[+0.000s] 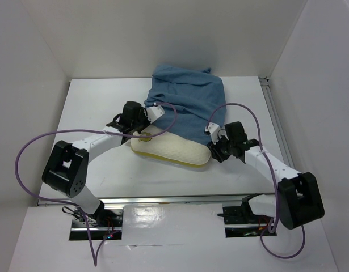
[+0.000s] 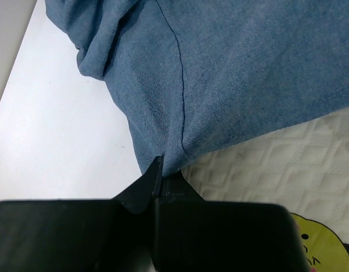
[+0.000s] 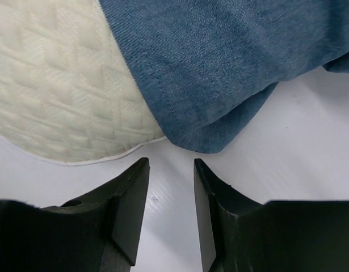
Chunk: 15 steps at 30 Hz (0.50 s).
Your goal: Put the pillow into the pillowcase
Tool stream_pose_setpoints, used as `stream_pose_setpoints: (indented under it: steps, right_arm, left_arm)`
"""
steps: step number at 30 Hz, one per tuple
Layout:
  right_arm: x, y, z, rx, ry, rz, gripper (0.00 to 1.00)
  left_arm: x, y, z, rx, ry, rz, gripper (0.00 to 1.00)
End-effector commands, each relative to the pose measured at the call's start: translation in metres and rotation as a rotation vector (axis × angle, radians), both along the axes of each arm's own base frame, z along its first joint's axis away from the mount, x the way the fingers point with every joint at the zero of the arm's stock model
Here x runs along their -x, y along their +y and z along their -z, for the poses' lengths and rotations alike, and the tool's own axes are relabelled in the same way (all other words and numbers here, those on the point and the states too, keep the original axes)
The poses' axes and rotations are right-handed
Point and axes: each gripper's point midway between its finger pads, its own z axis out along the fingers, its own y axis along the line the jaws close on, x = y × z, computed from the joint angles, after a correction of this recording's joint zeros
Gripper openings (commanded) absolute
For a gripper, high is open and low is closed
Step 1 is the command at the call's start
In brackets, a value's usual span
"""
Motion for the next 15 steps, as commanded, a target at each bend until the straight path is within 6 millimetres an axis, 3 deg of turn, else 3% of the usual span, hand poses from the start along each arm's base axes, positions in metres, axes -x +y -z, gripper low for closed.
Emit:
stream_pose_setpoints:
  steps: [1, 9, 12, 15]
  right_arm:
    - [-0.015, 0.003, 0.001, -0.011, -0.049, -0.002, 0.45]
    - [-0.038, 0.010, 0.001, -0.038, -0.073, 0.037, 0.42]
    - [-0.048, 0.014, 0.000, -0.068, -0.081, 0.067, 0.35]
    - [-0.056, 0.016, 0.002, -0.076, -0.087, 0.087, 0.18]
  left_arm:
    - [-0.014, -0.002, -0.033, 0.045, -0.071, -0.024, 0.00]
    - [-0.016, -0.001, -0.028, 0.034, -0.056, -0.031, 0.00]
    - [-0.016, 0.000, -0.023, 0.032, -0.047, -0.044, 0.00]
    - [-0.019, -0.001, -0.023, 0.032, -0.047, -0.044, 0.00]
